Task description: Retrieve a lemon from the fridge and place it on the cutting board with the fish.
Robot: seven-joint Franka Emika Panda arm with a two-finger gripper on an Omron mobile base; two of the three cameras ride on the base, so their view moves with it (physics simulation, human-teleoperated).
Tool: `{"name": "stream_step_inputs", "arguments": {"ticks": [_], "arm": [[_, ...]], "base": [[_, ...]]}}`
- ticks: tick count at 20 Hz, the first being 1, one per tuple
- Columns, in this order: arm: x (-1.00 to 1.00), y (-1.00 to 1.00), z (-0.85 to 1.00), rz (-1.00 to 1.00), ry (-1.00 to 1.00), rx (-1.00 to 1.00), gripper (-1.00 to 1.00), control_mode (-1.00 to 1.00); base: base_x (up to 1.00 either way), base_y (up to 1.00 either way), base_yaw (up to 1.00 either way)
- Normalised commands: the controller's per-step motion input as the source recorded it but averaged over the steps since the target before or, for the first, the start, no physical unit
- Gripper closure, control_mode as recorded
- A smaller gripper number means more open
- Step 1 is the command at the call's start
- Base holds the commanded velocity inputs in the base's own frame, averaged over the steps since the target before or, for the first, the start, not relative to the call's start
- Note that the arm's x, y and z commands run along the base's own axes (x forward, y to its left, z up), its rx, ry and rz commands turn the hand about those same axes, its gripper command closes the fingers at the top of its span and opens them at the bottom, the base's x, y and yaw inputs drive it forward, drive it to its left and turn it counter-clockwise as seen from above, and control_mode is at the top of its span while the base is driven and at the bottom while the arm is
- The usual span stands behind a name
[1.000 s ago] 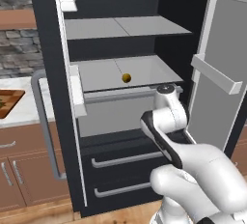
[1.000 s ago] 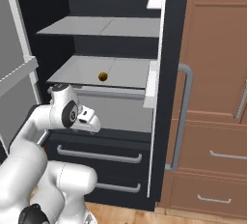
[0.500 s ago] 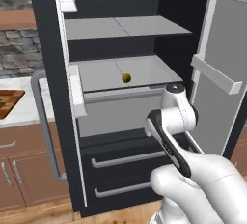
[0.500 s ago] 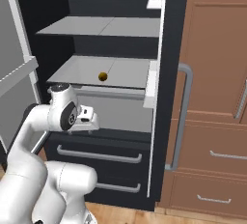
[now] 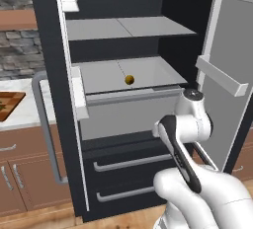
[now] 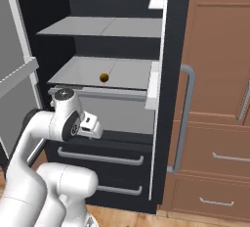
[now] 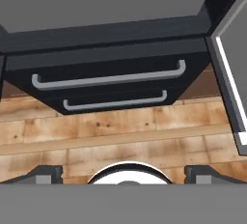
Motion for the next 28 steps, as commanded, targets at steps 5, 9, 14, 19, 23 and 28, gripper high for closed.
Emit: {"name": "stream_step_inputs", "arguments": {"ticks": [5,9,14,19,23,28], "arm": [[0.00,0.00,0.02,-0.16,0.00,-0.16,-1.00,-1.00],[0.00,0.10,0.01,-0.01,0.00,-0.03,-1.00,-1.00],[0.00,0.10,0.02,0.00,0.00,0.00,-1.00,-1.00],[0.00,0.01,0.10,0.01,0.00,0.00,-1.00,-1.00],[0.00,-0.02,0.06,0.08,0.00,0.04,-1.00,-1.00],[0.00,-0.07,0.01,0.02,0.00,0.10,-1.00,-1.00]], "base": [[0.00,0.00,0.00],[0.00,0.00,0.00],[0.00,0.00,0.00],[0.00,0.00,0.00],[0.00,0.00,0.00],[0.00,0.00,0.00]]}}
